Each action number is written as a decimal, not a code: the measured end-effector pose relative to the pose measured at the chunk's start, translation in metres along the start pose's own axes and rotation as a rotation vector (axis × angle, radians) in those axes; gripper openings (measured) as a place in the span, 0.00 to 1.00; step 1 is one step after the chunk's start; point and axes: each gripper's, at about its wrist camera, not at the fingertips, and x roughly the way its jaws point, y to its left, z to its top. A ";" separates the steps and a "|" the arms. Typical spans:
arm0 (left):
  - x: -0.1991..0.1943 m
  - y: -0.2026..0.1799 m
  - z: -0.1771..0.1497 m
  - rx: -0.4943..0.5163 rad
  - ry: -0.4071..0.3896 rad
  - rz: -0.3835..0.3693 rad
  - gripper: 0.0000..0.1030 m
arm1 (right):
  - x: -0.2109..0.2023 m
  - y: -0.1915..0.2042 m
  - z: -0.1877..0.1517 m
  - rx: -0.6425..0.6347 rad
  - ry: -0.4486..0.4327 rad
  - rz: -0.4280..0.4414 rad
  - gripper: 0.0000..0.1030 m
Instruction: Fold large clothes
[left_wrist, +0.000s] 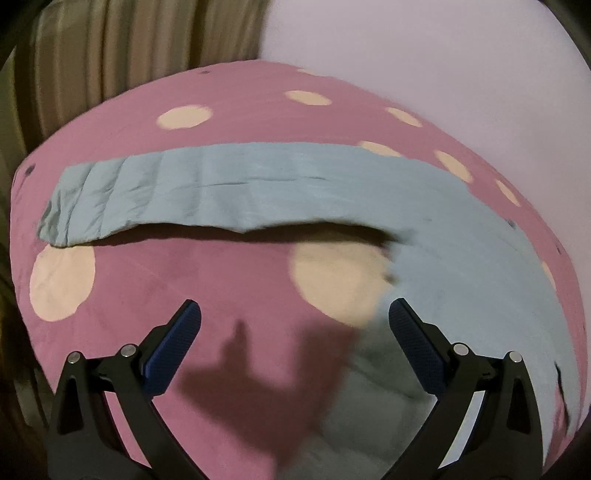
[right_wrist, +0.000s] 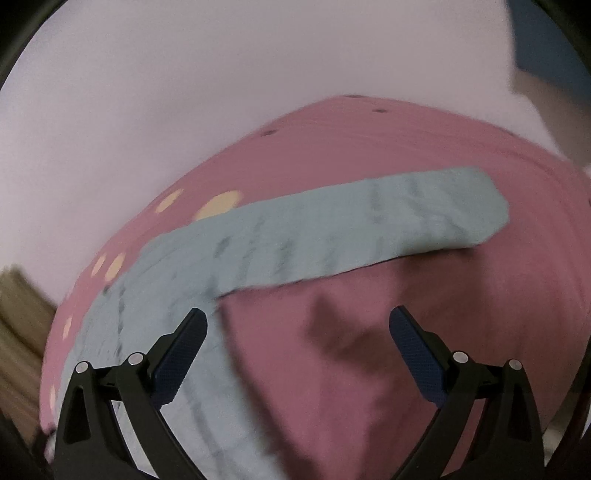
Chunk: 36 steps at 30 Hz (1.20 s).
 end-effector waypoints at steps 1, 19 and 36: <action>0.006 0.008 0.002 -0.021 0.001 0.002 0.98 | 0.005 -0.014 0.007 0.038 -0.005 -0.015 0.94; 0.053 0.034 0.003 0.016 0.002 0.186 0.98 | 0.049 -0.102 0.024 0.347 0.003 -0.064 0.76; 0.050 0.038 0.004 0.063 -0.016 0.502 0.98 | 0.055 -0.155 0.037 0.573 -0.127 -0.094 0.36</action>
